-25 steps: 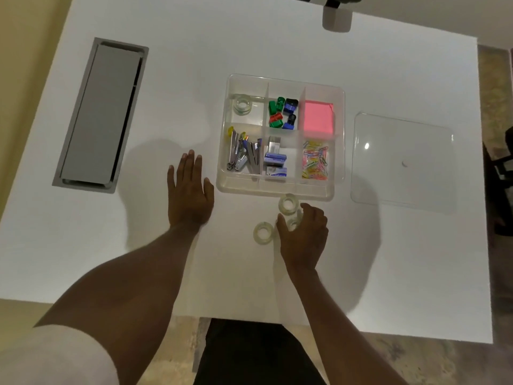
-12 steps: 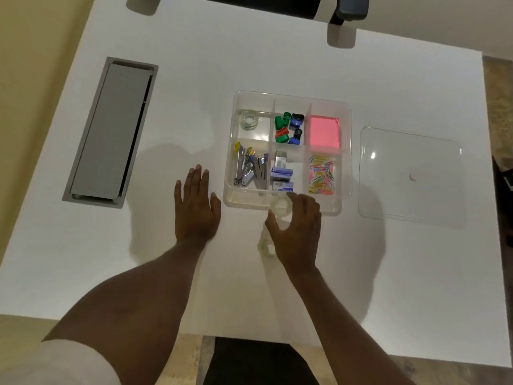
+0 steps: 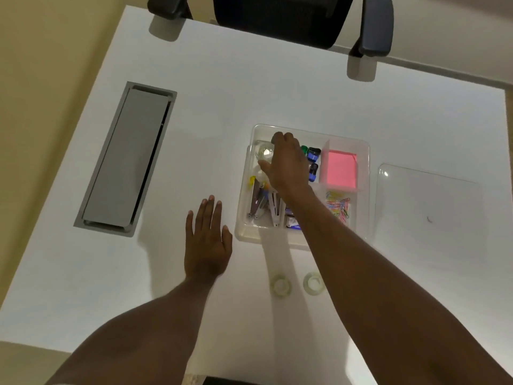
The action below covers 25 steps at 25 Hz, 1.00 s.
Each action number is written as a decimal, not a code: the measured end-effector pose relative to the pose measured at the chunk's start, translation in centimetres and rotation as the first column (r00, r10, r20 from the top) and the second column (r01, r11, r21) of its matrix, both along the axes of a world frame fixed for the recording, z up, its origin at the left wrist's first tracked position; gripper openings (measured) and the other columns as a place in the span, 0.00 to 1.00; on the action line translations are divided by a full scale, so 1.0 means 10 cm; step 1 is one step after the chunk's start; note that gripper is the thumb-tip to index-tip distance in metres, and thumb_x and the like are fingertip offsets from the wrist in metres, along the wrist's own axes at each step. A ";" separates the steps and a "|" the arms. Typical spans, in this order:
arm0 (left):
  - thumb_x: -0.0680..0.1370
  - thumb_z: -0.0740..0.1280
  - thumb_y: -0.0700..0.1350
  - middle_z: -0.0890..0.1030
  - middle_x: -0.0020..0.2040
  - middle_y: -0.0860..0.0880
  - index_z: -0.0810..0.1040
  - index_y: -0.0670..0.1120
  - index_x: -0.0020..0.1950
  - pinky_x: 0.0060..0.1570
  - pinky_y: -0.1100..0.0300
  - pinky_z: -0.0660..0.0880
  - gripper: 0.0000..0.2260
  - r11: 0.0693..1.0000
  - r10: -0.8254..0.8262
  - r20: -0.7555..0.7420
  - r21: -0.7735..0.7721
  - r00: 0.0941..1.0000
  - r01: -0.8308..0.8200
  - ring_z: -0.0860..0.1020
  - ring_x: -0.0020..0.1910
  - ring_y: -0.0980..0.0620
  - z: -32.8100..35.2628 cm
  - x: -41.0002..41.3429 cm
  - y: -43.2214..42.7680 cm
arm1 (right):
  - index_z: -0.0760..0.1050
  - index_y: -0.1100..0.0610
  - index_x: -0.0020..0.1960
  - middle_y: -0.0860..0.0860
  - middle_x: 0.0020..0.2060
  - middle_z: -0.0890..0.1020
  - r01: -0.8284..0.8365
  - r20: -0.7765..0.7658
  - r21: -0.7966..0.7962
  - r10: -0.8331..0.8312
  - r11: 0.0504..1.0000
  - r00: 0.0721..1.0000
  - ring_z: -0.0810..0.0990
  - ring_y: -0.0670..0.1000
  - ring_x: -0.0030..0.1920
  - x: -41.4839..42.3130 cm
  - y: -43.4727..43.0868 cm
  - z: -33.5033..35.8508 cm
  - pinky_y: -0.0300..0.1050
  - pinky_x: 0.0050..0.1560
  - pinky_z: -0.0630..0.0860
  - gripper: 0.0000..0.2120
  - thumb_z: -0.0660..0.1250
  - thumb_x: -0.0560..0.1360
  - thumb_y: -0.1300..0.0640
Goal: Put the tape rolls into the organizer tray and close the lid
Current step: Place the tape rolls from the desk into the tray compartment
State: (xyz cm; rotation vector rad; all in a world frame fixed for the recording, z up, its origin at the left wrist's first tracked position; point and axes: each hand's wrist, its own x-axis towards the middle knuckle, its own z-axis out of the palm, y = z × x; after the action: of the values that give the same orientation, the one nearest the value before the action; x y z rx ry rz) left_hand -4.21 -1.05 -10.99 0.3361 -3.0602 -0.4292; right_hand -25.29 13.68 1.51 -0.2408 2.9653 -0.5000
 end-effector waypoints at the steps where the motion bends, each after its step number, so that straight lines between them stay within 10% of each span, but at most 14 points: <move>1: 0.87 0.53 0.51 0.56 0.88 0.48 0.54 0.48 0.87 0.86 0.42 0.53 0.28 1.000 0.001 0.003 0.001 1.000 -0.001 0.53 0.88 0.49 0.00 0.00 0.00 | 0.72 0.58 0.63 0.56 0.57 0.78 -0.028 0.015 0.065 0.028 0.997 1.000 0.78 0.56 0.58 -0.07 -0.04 -0.05 0.49 0.54 0.76 0.23 0.75 0.74 0.49; 10: 0.87 0.52 0.52 0.54 0.88 0.48 0.53 0.49 0.87 0.87 0.43 0.51 0.28 1.000 -0.003 0.022 -0.017 1.000 0.004 0.52 0.88 0.49 -0.02 -0.01 -0.01 | 0.74 0.58 0.63 0.56 0.55 0.81 -0.112 0.021 0.270 0.110 0.956 0.994 0.79 0.57 0.58 -0.22 -0.13 -0.22 0.51 0.57 0.74 0.26 0.73 0.74 0.42; 19: 0.87 0.52 0.51 0.58 0.87 0.46 0.57 0.47 0.86 0.86 0.40 0.54 0.27 1.000 -0.009 0.033 -0.015 0.999 0.010 0.55 0.88 0.47 0.11 -0.03 0.02 | 0.78 0.56 0.51 0.52 0.44 0.81 0.020 -0.259 -0.256 -0.089 0.967 0.962 0.77 0.51 0.44 0.94 0.30 -0.02 0.45 0.47 0.75 0.04 0.69 0.77 0.58; 25: 0.86 0.56 0.48 0.59 0.87 0.45 0.59 0.44 0.86 0.86 0.40 0.53 0.27 1.000 0.000 0.017 0.004 1.000 0.000 0.56 0.88 0.46 0.14 -0.02 0.04 | 0.78 0.54 0.56 0.50 0.51 0.81 0.051 -0.073 -0.295 -0.075 0.954 0.994 0.78 0.50 0.52 2.23 0.78 -0.38 0.46 0.52 0.80 0.11 0.68 0.76 0.51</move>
State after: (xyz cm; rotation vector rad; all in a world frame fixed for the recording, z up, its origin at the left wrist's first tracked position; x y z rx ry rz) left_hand -4.43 -0.69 -9.61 0.3419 -3.0759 -0.4344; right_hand -2.94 21.47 -2.25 -0.1990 2.9761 -0.9635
